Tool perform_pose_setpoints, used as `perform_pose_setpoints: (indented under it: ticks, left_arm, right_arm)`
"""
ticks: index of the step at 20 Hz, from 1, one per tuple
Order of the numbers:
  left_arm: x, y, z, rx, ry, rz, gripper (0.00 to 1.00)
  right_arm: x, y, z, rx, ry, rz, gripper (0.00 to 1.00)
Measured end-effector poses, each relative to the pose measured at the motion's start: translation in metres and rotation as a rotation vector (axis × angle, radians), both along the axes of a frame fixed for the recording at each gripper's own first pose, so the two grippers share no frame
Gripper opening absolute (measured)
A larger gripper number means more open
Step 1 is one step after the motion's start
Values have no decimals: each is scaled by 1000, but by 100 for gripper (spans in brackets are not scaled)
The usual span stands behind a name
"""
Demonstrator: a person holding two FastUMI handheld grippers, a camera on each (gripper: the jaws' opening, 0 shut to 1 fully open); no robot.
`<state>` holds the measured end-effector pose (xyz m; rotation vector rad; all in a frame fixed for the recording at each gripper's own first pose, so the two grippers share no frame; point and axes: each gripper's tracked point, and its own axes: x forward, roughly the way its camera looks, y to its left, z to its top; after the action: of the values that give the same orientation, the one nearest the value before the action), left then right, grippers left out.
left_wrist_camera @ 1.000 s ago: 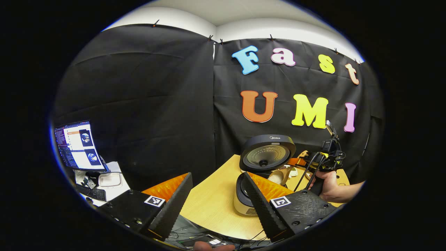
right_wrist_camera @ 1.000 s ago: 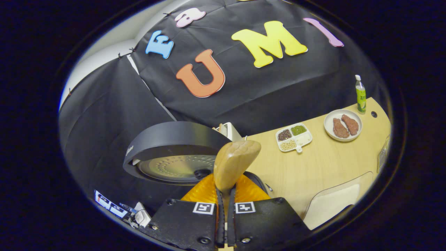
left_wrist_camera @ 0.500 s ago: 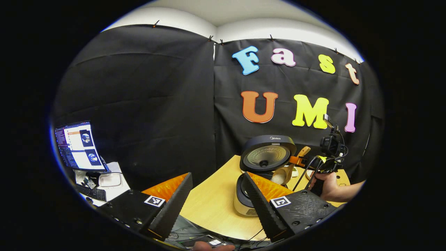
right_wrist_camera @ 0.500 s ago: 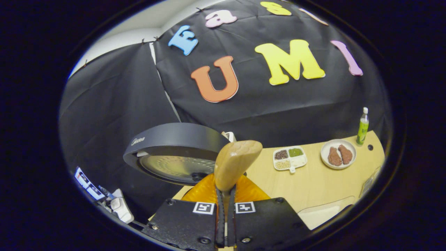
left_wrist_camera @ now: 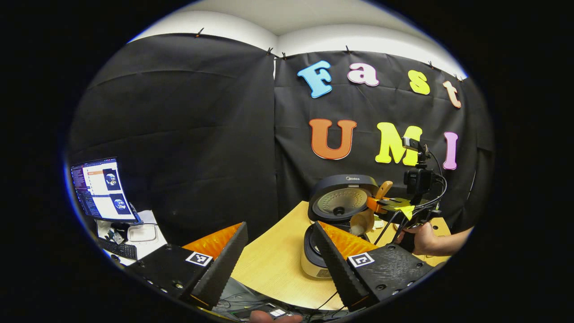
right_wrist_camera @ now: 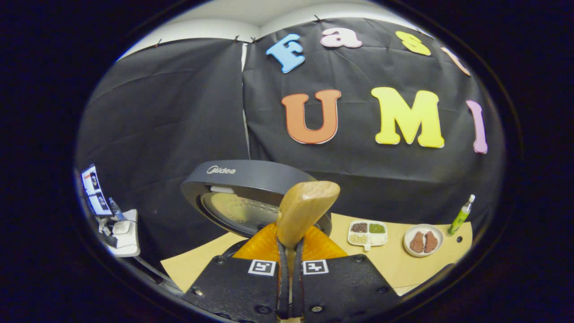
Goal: Close the left gripper, press the button to open the rice cooker; take a wooden spoon from the chopstick holder with the right hand, scoop a spoonful of rice and pour it into the rice cooker, then put the wooden spoon back into the chopstick holder.
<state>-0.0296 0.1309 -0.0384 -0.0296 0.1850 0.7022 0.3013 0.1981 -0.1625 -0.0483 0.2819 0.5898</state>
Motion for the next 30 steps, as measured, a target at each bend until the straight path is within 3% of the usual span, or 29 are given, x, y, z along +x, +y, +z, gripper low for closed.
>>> perform_pose_setpoints:
  ticks: [7,13,21,30]
  left_arm:
    - [-5,7,2,-2,-12,16,94]
    - [-7,8,7,-7,-38,10,94]
    - [-3,3,7,-8,-42,-20,94]
    - [26,-19,7,-7,-39,-136,95]
  right_arm:
    - [-21,23,6,-163,-177,117,8]
    - [-30,29,10,-185,-213,144,8]
    - [-37,11,32,-75,-129,104,8]
    - [-57,-41,76,162,37,19,8]
